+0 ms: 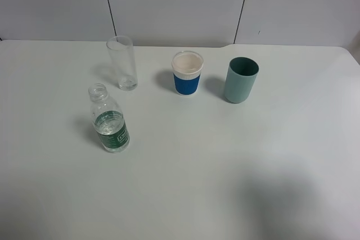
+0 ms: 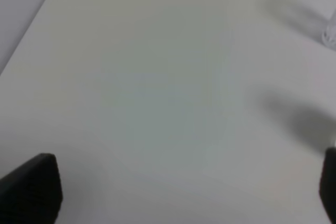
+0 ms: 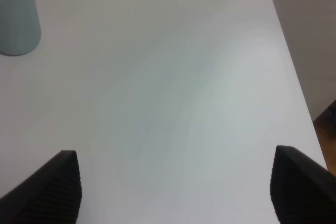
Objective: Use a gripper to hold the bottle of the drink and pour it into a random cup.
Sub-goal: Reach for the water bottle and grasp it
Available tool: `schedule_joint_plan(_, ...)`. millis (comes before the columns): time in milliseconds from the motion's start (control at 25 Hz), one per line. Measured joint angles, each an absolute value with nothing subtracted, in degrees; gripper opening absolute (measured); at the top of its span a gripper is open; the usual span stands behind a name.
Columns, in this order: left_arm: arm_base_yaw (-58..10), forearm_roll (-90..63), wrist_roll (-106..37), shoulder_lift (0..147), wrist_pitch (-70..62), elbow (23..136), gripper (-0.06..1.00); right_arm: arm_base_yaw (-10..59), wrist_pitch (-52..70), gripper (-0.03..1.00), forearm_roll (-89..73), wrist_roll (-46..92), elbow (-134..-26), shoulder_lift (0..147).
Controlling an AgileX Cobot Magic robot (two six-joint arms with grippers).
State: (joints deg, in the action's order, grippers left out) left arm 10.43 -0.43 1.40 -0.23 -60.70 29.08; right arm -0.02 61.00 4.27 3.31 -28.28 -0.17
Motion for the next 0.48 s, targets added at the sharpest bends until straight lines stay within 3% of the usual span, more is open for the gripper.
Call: schedule_joint_plan(480,10.43,-0.43,1.24,-0.23,-60.7,29.08,1.0,-0.02,61.0,0.74,4.27,3.31,-28.28,-0.17)
